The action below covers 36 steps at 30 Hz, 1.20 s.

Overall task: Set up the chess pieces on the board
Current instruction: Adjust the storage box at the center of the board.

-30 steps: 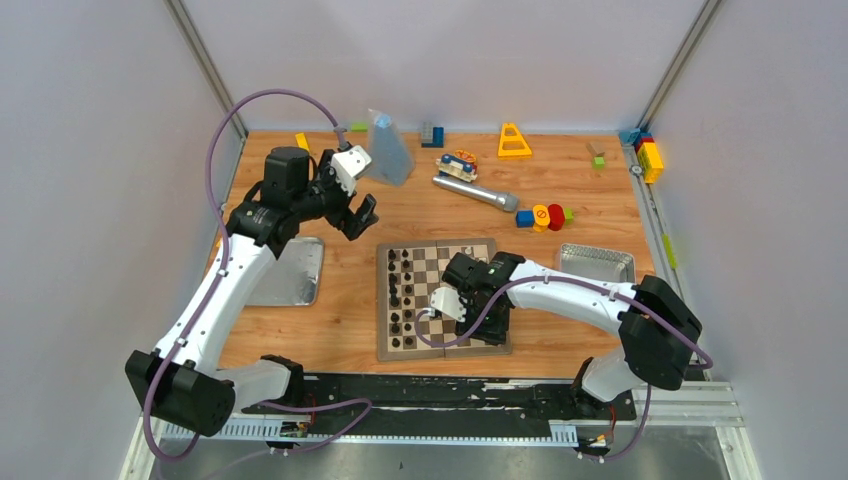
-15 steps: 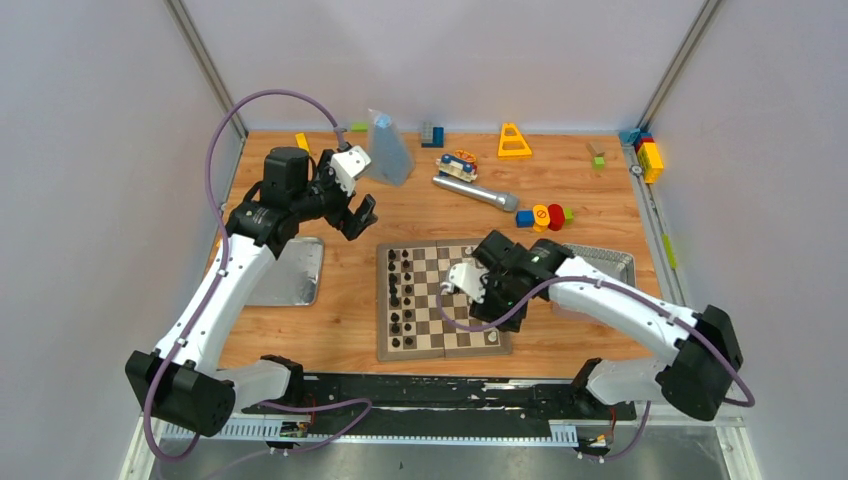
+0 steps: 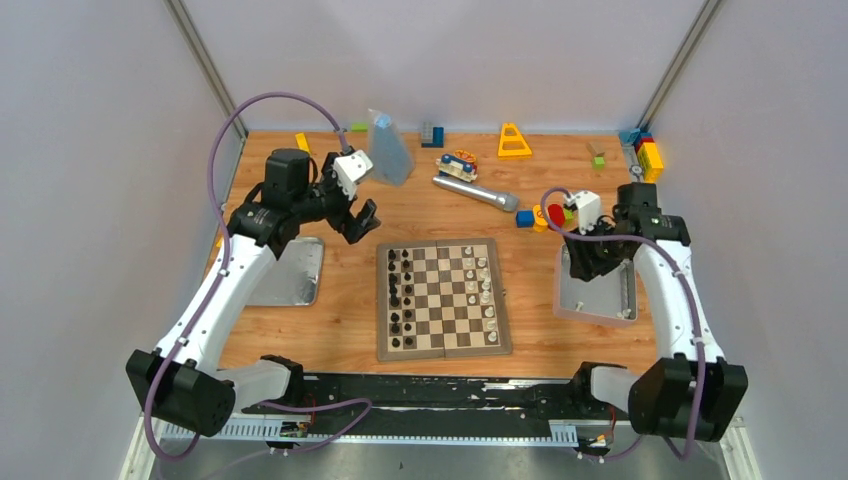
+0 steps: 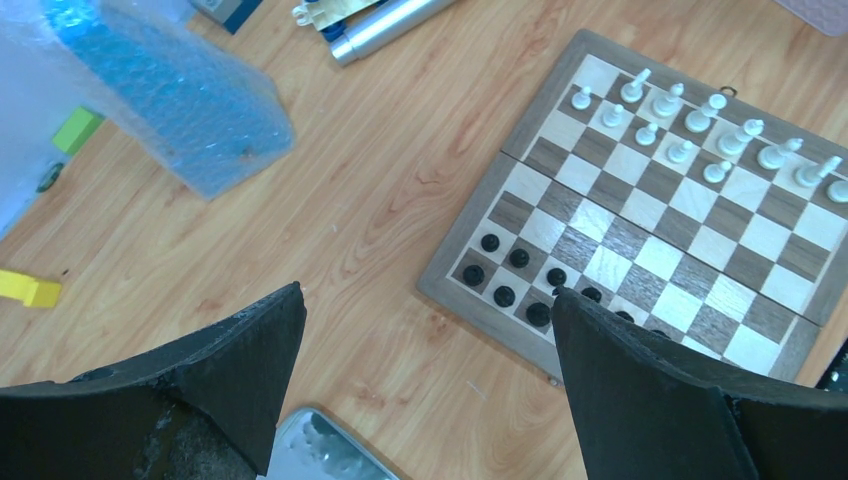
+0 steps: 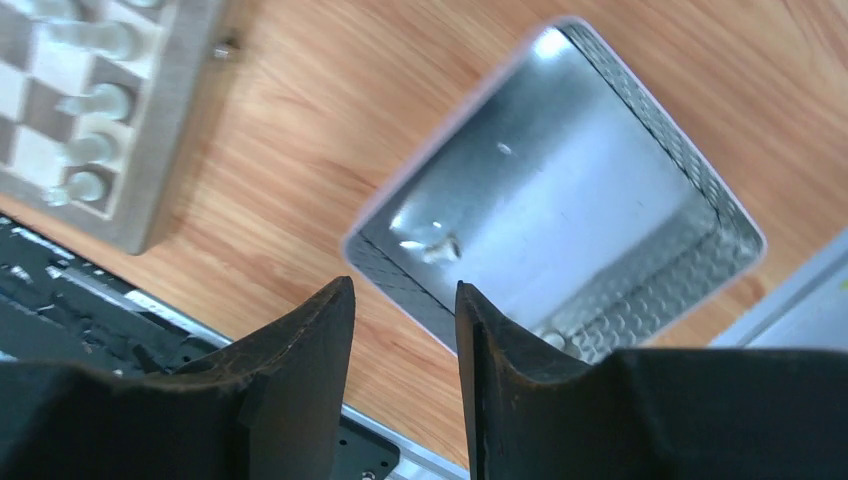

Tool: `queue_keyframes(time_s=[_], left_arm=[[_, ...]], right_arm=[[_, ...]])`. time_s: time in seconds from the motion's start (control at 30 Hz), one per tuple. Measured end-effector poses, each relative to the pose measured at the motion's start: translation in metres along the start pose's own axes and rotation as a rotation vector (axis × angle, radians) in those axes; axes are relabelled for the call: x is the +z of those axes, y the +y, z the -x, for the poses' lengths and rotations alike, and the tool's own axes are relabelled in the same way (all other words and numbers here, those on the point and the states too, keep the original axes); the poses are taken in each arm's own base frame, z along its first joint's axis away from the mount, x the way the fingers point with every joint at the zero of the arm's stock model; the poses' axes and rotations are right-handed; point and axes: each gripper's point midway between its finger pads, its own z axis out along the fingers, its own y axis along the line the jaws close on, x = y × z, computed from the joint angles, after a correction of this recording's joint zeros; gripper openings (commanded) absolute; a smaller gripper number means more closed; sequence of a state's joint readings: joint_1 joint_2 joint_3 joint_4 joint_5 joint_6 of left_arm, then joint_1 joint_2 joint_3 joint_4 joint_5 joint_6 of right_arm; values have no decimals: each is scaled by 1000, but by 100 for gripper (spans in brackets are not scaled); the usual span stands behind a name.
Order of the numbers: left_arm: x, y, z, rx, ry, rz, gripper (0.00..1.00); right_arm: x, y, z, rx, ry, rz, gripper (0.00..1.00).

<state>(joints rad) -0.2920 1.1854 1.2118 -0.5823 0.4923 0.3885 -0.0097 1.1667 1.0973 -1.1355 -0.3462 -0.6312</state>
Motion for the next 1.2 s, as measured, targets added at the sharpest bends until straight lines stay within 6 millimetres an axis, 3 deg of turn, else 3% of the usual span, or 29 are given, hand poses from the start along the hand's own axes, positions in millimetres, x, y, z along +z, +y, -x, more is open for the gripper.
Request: queue_keyframes(time_s=[0.13,0.3,0.47,0.7,0.87,1.2], left_arm=[[3,-9,-2,4,-6,-54,100],[12,-16,-6,-2,-6,-114,100],[17,-21,-13,-17,5,-146,100],[20,-23,-17,-19,4,-158,100],[22,-22,-19,-18,2,-156,100],[23,-21,-17,-11,-7,-151,100]], right_arm=[[13,-38,-26,110,55,-50,33],[50,-40,-60,132,175,12,24],[69,-38,-69,144,209,42,21],[106,-59,-60,203,206,38,16],[131,-90,-35,261,151,-3,14],[137,-140,1,450,3,-124,10]])
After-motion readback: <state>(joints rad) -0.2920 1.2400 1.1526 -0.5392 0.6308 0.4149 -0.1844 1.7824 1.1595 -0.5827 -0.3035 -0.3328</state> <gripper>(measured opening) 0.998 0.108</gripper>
